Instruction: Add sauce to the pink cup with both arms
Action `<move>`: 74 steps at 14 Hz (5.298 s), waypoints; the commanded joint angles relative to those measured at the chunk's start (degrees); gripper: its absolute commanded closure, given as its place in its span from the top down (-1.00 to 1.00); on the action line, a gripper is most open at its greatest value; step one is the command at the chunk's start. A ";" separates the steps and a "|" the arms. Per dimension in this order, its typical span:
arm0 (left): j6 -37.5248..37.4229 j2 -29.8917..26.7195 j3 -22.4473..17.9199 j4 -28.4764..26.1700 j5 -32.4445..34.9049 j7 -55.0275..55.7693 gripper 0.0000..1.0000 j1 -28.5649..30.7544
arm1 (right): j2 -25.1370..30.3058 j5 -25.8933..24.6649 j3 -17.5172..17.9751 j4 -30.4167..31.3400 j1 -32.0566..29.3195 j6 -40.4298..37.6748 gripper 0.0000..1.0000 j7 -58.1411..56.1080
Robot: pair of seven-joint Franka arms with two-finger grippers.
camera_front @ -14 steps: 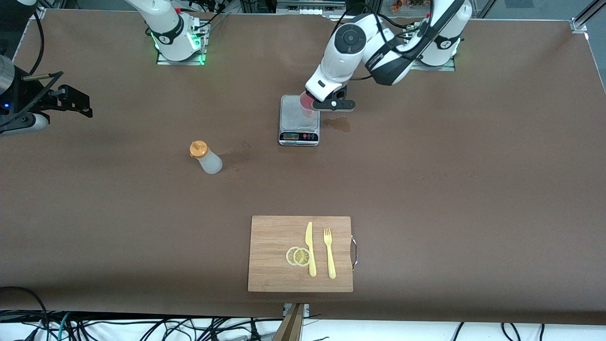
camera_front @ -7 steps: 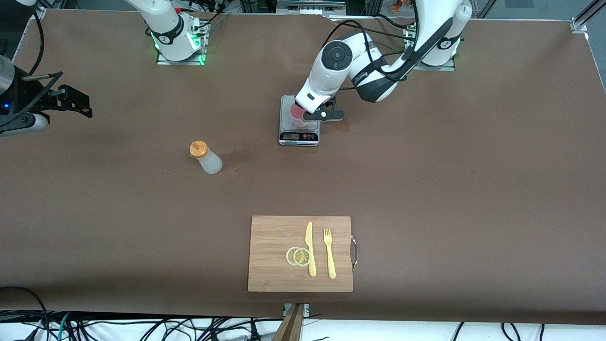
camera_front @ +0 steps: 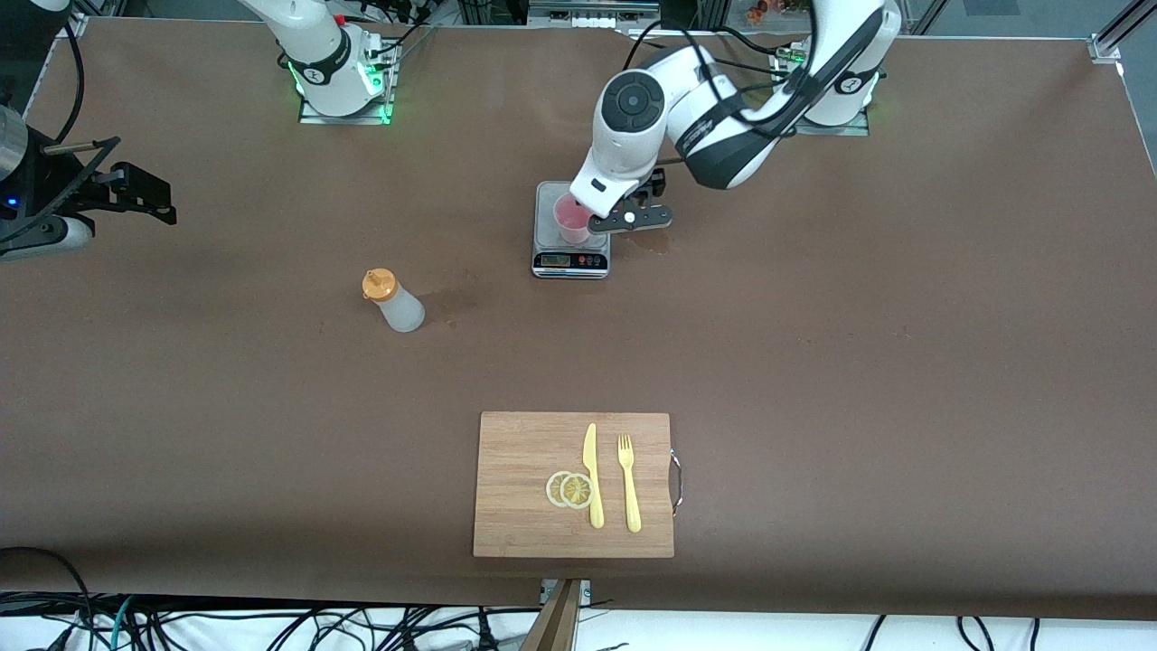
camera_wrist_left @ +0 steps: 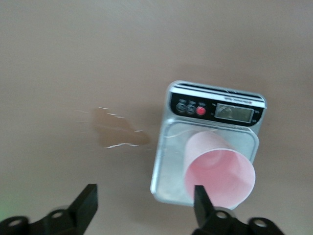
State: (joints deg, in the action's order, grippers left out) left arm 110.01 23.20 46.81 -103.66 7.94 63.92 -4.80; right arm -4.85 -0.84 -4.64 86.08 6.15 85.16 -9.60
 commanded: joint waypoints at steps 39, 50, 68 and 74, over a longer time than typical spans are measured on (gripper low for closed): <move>-16.14 -24.26 -42.33 3.20 -9.09 -62.95 1.00 2.51 | 0.02 2.34 0.77 -1.00 0.18 0.71 1.00 -0.24; -16.14 -23.64 -42.41 4.43 -9.09 -63.13 1.00 2.34 | 0.10 2.25 0.77 -1.00 0.18 0.97 1.00 -0.15; -16.14 -23.64 -42.50 4.34 -9.09 -63.04 1.00 2.43 | 0.10 2.16 0.77 -1.00 0.18 1.06 1.00 -0.15; -16.14 -23.64 -42.50 4.43 -9.17 -63.04 1.00 2.43 | 0.10 2.25 0.68 -0.91 0.18 1.15 1.00 -0.07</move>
State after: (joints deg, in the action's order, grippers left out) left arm 93.73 -0.01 4.65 -99.42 -1.00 1.48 -2.13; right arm -4.83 0.53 -4.04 86.06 6.74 86.61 -9.61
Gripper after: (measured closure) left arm 0.000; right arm 0.000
